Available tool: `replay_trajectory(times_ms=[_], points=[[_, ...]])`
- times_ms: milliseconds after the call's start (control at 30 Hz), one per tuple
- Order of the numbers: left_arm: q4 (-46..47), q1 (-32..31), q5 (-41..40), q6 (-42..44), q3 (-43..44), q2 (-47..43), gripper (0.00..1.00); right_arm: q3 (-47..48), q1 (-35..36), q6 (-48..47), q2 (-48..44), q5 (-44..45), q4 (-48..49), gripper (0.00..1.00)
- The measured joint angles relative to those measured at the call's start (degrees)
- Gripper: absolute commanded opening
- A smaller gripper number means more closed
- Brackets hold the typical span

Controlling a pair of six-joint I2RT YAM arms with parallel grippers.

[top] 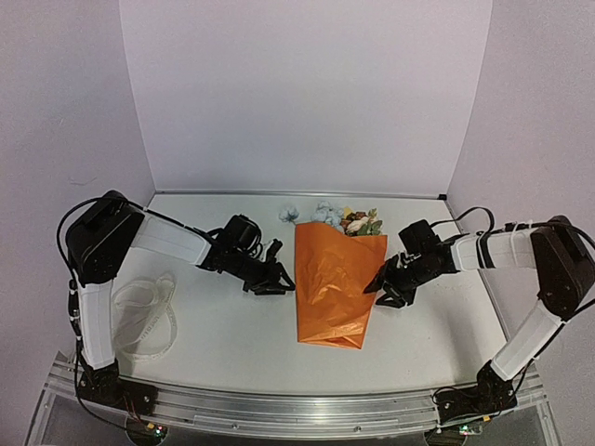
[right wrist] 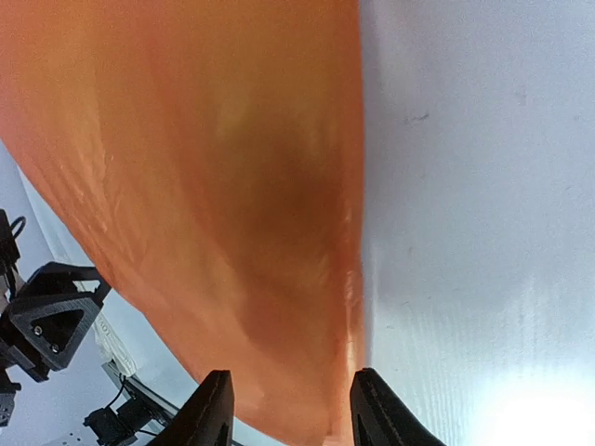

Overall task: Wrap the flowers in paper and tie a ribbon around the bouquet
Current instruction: Press the fold line of the folded wrapping paper, then move the folded bouquet to the center of the board.

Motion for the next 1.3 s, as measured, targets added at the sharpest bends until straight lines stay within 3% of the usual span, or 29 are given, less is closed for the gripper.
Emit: replay_trajectory(times_ms=[133,467,667,933,1300], points=[[0.0,0.5,-0.9,0.0,-1.2,-1.3,0.35,1.5,-2.4,-1.7,2.2,-0.3,-2.2,0.43],[0.5,0.6,-1.8,0.0,-1.2,-3.1,0.35,7.3,-3.6,-4.5,9.5,-1.7,-4.2,0.13],[0.5,0.6,-2.1,0.0,-1.2,-3.1,0.35,11.9,-3.7,-5.3,13.9,-2.5,-4.8,0.06],[0.2,0.6,-2.8,0.0,-1.2,-3.1,0.34,20.2,-3.7,-5.8,19.0,-3.5,-5.4,0.09],[0.1,-1.3,-1.0,0.1,-1.2,-3.1,0.27,25.3,-3.7,-8.8,20.0,-5.2,-10.4,0.37]])
